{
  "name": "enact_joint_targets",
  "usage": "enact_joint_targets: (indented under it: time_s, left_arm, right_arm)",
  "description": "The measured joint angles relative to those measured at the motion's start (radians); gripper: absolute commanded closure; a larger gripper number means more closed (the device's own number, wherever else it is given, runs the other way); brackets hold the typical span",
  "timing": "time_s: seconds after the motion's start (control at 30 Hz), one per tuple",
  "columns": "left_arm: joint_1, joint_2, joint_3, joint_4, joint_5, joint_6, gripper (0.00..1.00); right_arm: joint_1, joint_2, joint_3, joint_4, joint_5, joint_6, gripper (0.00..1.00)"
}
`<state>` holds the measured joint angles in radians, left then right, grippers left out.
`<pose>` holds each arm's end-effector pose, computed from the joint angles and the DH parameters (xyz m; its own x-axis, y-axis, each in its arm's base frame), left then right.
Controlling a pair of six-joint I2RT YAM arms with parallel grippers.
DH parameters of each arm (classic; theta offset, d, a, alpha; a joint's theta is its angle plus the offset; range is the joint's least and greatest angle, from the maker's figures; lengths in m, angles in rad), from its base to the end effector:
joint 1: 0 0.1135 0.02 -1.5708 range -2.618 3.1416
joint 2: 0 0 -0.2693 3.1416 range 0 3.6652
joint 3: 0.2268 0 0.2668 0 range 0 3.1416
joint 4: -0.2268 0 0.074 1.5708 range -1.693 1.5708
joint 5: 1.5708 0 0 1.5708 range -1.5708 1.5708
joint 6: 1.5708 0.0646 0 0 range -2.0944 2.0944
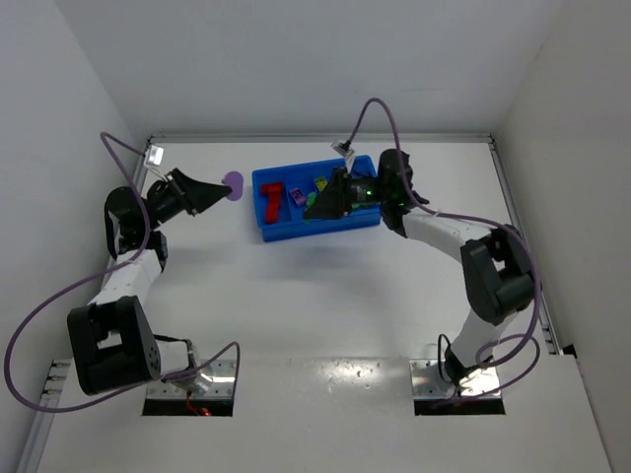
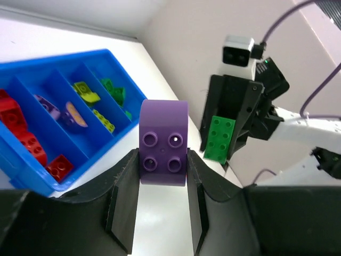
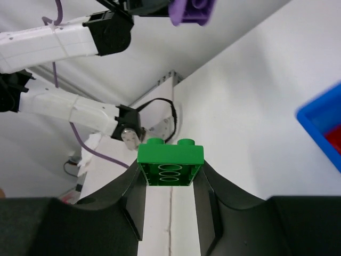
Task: Sort the legos into containers by color
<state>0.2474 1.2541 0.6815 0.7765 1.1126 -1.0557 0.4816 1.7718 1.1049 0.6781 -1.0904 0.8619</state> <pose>0.2930 0.0143 0.2997 -0.5501 -0.5359 -0.6405 0.5370 0.3604 -0.7628 0.3448 0.2448 0.2649 -0.7526 0.0025 -0.6585 -0.6585 -0.0047 0.7526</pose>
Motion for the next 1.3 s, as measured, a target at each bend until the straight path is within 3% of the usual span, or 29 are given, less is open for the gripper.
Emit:
enact_joint_targets:
  time_s: [0.1, 0.2, 0.33, 0.57, 0.63, 0.8, 0.9, 1.03, 1.07, 1.17, 1.3]
  left_arm:
    - [0.006, 0.014, 0.000, 0.039, -0.013, -0.035, 1.00]
    - [-0.005, 0.016, 0.000, 0.051, -0.018, -0.040, 1.00]
    - [-0.036, 0.015, 0.021, -0.069, -0.035, 0.068, 1.00]
    - [-0.120, -0.032, 0.135, -0.427, -0.144, 0.380, 1.00]
    - [-0.131, -0.047, 0.142, -0.468, -0.161, 0.428, 1.00]
    - [-0.138, -0.050, 0.150, -0.559, -0.200, 0.502, 1.00]
    - [-0.151, -0.050, 0.166, -0.613, -0.228, 0.549, 1.00]
    - [-0.178, -0.045, 0.177, -0.652, -0.257, 0.595, 1.00]
    - [-0.190, -0.042, 0.178, -0.663, -0.266, 0.605, 1.00]
    - [-0.223, -0.014, 0.199, -0.690, -0.291, 0.635, 1.00]
    - [-0.283, 0.055, 0.263, -0.722, -0.328, 0.677, 1.00]
  right_arm:
    - [-0.084, -0.068, -0.055, -0.066, -0.031, -0.060, 1.00]
    - [-0.158, -0.118, -0.056, -0.250, -0.019, -0.223, 1.00]
    - [-0.229, -0.115, 0.031, -0.549, 0.175, -0.505, 1.00]
    - [-0.298, 0.077, 0.248, -0.769, 0.626, -0.766, 0.98]
    - [-0.303, 0.146, 0.314, -0.809, 0.690, -0.796, 0.90]
    - [-0.304, 0.290, 0.412, -0.841, 0.754, -0.837, 0.86]
    - [-0.298, 0.312, 0.415, -0.845, 0.764, -0.839, 0.77]
    - [-0.296, 0.338, 0.445, -0.851, 0.761, -0.832, 0.36]
    - [-0.293, 0.339, 0.448, -0.850, 0.761, -0.826, 0.31]
    - [-0.290, 0.334, 0.441, -0.840, 0.763, -0.826, 0.24]
    - [-0.292, 0.256, 0.356, -0.827, 0.726, -0.795, 0.24]
